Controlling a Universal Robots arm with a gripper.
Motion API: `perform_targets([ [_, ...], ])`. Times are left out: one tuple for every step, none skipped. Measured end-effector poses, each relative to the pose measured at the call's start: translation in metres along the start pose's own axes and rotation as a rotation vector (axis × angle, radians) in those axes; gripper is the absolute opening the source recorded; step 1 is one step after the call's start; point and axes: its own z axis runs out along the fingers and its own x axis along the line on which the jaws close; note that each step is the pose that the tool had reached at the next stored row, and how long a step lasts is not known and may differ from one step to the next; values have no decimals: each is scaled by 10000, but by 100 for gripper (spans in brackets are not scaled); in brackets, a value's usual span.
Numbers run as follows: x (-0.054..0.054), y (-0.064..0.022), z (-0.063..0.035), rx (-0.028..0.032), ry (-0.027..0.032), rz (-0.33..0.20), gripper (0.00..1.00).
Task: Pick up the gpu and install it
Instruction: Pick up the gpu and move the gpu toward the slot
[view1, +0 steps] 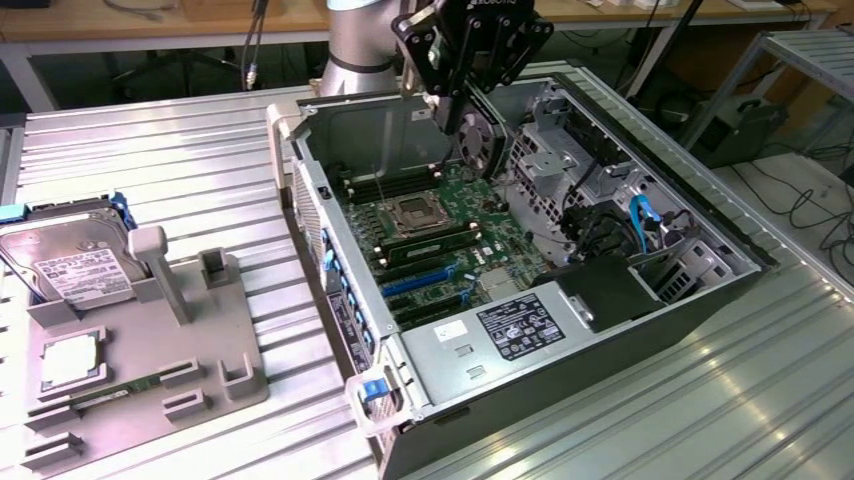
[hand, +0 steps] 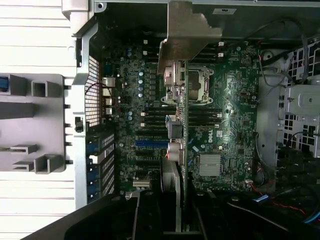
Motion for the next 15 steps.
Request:
perform_targets([
  [-10, 0, 0, 1, 0, 0, 28],
  [-18, 0, 0, 0, 0, 0, 28],
  [-30, 0, 1, 0, 0, 0, 28],
  [-43, 0, 1, 1, 0, 0, 28],
  [-57, -1, 1, 1, 0, -1, 28],
  [-69, -1, 2, 1, 0, -1, 28],
  [-83, -1, 2, 0, 0, -1, 28],
  [-93, -2, 2, 0, 0, -1, 28],
  [-105, -2, 3, 0, 0, -1, 28],
  [-116, -2, 3, 0, 0, -1, 28],
  [-128, -2, 3, 0, 0, 0, 28],
  [-139, -2, 4, 0, 0, 0, 28],
  [-151, -2, 4, 0, 0, 0, 28],
  [-161, -3, 4, 1, 0, 0, 28],
  [-172, -3, 5, 0, 0, 0, 28],
])
